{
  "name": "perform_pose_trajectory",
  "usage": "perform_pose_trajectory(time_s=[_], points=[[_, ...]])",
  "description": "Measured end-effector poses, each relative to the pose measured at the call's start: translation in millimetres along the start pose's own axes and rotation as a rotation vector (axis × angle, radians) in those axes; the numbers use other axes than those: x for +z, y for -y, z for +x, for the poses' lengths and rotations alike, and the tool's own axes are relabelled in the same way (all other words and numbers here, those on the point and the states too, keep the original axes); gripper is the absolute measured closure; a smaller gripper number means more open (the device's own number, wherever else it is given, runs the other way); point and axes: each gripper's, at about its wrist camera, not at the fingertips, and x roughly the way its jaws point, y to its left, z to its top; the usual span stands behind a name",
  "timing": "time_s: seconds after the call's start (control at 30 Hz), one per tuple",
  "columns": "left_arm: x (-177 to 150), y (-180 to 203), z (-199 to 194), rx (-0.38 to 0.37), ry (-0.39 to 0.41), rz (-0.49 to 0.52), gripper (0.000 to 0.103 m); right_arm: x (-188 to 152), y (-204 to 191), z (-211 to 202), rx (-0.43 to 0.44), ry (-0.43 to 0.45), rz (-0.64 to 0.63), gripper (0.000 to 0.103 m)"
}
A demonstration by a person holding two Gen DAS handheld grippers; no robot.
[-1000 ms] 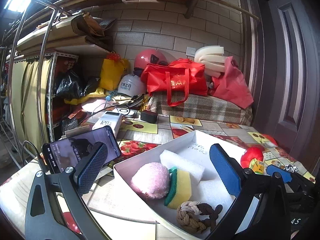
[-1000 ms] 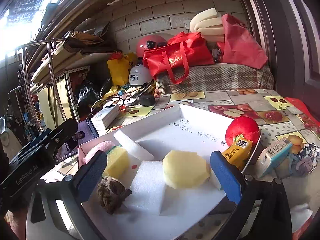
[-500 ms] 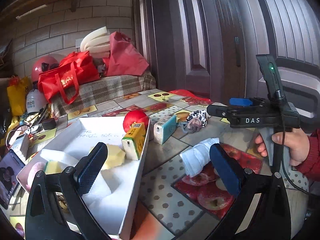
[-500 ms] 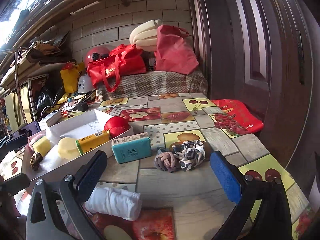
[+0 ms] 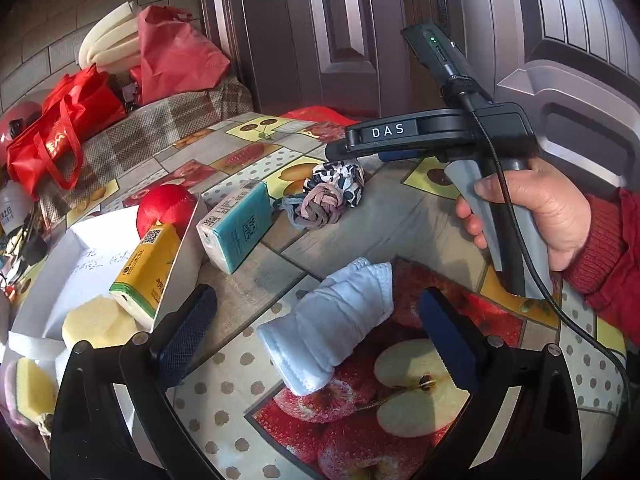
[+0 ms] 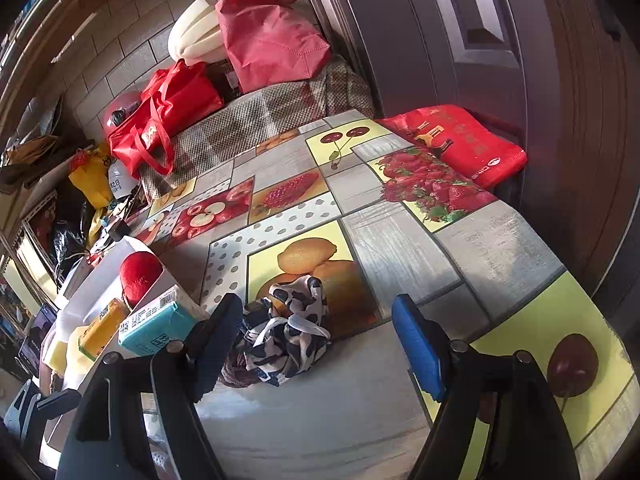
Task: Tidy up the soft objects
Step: 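Grasp the white cloth with the left tool while the right tool grasps the black-and-white patterned cloth, then carry the white cloth and patterned cloth over the white tray with both tools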
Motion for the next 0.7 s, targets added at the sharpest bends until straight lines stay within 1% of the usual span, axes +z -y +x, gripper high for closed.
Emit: perform_pose_trajectory(time_s=[0.03,0.07,0.1,0.13,0.17,0.2,0.23,0.27,0.3,0.4,0.57,0.7], points=[[1,2,4,-0.008,-0.020,0.008,0.005,1,-1,6,0.012,-0.020,0.002,0.026],[0,4,9,-0.018,-0.047,0.017,0.005,2,-3,12,0.018,-0.042,0.005,0.030],[0,6,13,-0.026,-0.065,0.024,0.005,2,-4,20,0.027,-0.073,0.006,0.037],[0,6,16,-0.036,-0.080,0.028,0.005,2,-4,28,0.030,-0.117,0.004,0.041],[0,6,19,-0.043,-0.093,0.028,0.010,1,-2,32,0.034,-0.145,0.011,0.048],[0,6,22,-0.046,-0.108,0.025,0.023,1,0,33,0.038,-0.150,0.019,0.056],[0,5,26,-0.044,-0.128,0.020,0.030,0,2,31,0.045,-0.148,0.027,0.061],[0,5,30,-0.043,-0.142,0.015,0.044,0,4,31,0.056,-0.151,0.037,0.067],[-1,4,31,-0.051,-0.147,0.013,0.051,0,6,30,0.062,-0.148,0.047,0.070],[-1,4,25,-0.057,-0.117,0.012,0.053,0,14,20,0.063,-0.104,0.091,0.073],[0,-1,5,-0.034,-0.014,-0.008,0.054,-3,32,-7,0.045,0.026,0.185,0.073],[-2,-7,-12,-0.006,0.071,-0.036,0.054,-12,42,-24,0.050,0.059,0.227,0.073]])
